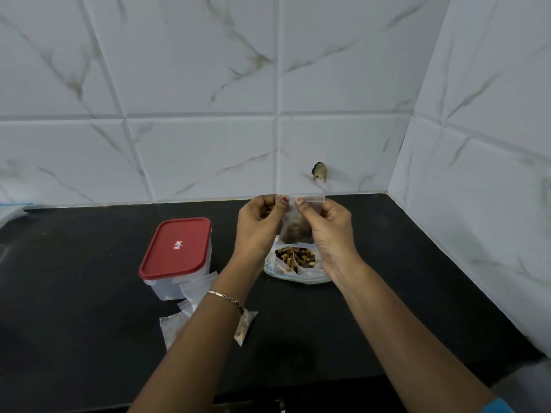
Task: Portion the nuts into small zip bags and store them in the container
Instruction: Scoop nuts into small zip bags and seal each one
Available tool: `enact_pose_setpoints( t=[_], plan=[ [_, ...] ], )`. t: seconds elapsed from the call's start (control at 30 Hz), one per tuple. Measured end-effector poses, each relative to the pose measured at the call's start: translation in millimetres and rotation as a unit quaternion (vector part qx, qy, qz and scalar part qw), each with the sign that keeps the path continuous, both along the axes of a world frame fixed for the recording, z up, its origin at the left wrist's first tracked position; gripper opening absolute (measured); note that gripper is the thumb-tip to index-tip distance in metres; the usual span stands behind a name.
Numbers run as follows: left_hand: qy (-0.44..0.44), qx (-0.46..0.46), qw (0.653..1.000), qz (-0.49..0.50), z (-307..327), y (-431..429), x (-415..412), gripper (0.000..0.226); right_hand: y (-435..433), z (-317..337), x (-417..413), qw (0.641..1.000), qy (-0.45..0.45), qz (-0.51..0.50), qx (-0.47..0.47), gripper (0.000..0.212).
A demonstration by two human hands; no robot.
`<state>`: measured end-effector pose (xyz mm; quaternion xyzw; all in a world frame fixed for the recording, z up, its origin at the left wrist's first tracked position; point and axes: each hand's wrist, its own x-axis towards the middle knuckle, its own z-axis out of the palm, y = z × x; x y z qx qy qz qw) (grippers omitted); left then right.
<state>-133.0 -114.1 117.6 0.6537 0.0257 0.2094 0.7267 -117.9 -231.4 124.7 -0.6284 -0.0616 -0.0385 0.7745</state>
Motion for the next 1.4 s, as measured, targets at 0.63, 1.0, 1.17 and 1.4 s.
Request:
enact_pose_setpoints(
  t=[0.63,1.0,1.17,1.4],
  plan=[
    [0.023,-0.025,0.999,-0.007,-12.7,-1.5,7.3,0.012,4.8,-8.6,4.9,0.999,0.011,-0.034,0.031,0.004],
    [0.031,-0.075,0.996,0.029,-21.9,20.4,11.7,0.014,5.6,-14.9,17.0,0.996,0.007,-0.088,0.003,0.005],
    [0.028,-0.063,0.997,0.021,-24.8,22.5,13.1,0.014,7.3,-18.3,18.8,0.997,0.014,-0.079,0.003,0.006],
    [0.032,-0.091,0.995,0.022,-24.0,26.7,12.0,0.013,9.3,-20.5,12.7,1.000,0.018,0.000,0.023,0.007]
  ],
)
